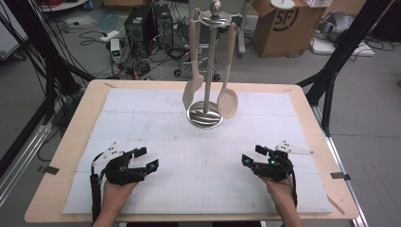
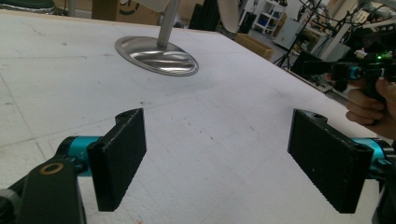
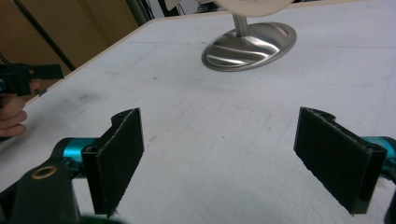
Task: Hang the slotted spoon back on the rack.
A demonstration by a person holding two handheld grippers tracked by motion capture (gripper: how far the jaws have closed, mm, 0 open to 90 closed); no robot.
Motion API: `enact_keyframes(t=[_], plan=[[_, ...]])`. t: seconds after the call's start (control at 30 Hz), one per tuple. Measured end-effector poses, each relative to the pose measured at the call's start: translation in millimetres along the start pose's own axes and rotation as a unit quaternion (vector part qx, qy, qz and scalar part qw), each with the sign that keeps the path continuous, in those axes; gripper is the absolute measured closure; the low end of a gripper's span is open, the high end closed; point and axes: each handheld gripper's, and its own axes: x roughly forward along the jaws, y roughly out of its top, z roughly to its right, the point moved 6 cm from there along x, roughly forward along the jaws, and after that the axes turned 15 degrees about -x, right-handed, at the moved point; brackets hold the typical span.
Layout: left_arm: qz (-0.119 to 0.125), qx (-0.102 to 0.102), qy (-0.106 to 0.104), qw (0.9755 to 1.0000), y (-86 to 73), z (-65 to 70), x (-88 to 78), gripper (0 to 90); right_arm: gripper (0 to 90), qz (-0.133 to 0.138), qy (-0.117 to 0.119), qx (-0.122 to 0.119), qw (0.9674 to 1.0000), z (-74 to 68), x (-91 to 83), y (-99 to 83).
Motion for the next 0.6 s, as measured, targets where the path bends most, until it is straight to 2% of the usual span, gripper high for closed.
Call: enact_keyframes(t=[0.03,0.13,0.3,0.37,0.43,0.6], plan=[[0.001,-0.002,-0.002,1.0,0.0,0.7,0.2,20.0,14.9,-0.003,0.0,0.001,1.0,0.4,-2.7,-2.0],[0.005,-0.003,-0.002,1.0,-0.5,2.6,-0.3,20.0,14.3,-0.003,-0.008,-0.018,0.9998,1.2,-9.6,-5.5],[0.005,-0.001,0.001,1.0,-0.4,1.8,-0.5,20.0,13.7,0.016,-0.009,-0.005,0.9998,2.7,-18.3,-6.8],[0.005,-0.002,0.002,1.0,-0.4,1.6,-0.9,20.0,13.7,0.02,-0.009,-0.004,0.9998,3.1,-19.2,-6.4],[0.005,-0.003,0.001,1.0,-0.5,1.7,-1.3,20.0,13.7,0.013,-0.012,-0.01,0.9998,2.6,-17.9,-8.0],[0.006,-0.004,0.007,1.0,-1.3,-0.2,-3.0,19.9,13.7,0.001,-0.003,-0.01,0.9999,-1.2,-11.8,-11.8]])
